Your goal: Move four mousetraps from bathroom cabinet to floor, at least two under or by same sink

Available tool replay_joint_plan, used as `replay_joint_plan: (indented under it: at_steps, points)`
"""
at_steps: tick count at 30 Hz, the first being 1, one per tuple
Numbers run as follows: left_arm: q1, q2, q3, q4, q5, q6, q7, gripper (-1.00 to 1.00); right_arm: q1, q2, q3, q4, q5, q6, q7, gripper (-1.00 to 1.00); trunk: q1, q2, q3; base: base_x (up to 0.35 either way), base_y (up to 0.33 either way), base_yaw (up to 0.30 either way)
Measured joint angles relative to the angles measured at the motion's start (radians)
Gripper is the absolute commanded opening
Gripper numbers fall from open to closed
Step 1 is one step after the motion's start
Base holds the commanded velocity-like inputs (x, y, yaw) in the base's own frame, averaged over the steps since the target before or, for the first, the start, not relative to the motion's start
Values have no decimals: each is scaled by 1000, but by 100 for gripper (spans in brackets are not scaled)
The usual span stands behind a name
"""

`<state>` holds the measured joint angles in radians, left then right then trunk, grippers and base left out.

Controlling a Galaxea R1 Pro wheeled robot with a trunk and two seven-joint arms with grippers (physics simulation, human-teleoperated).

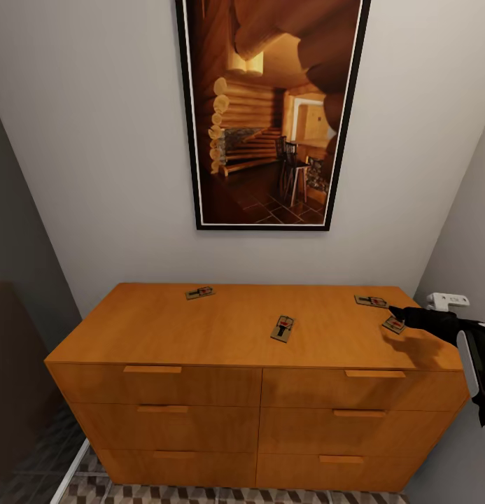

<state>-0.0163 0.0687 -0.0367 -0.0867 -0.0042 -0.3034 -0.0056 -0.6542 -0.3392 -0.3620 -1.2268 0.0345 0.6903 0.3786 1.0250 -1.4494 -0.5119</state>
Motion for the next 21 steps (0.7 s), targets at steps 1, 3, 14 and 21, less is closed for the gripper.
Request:
replay_joint_plan:
  at_steps: [1, 3, 14, 21]
  points:
    - [0, 0, 0, 0, 0, 0, 0, 100, 0, 0, 0, 0, 0, 0, 0, 100, 0, 0, 0, 0, 0, 0]
    - [0, 0, 0, 0, 0, 0, 0, 100, 0, 0, 0, 0, 0, 0, 0, 100, 0, 0, 0, 0, 0, 0]
    - [0, 0, 0, 0, 0, 0, 0, 100, 0, 0, -1, -1, 0, 1, 0, 100, 0, 0, -5, 0, 0, 0]
    - [0, 0, 0, 0, 0, 0, 0, 100, 0, 0, -2, -1, 0, 1, 0, 100, 0, 0, -13, 0, 0, 0]
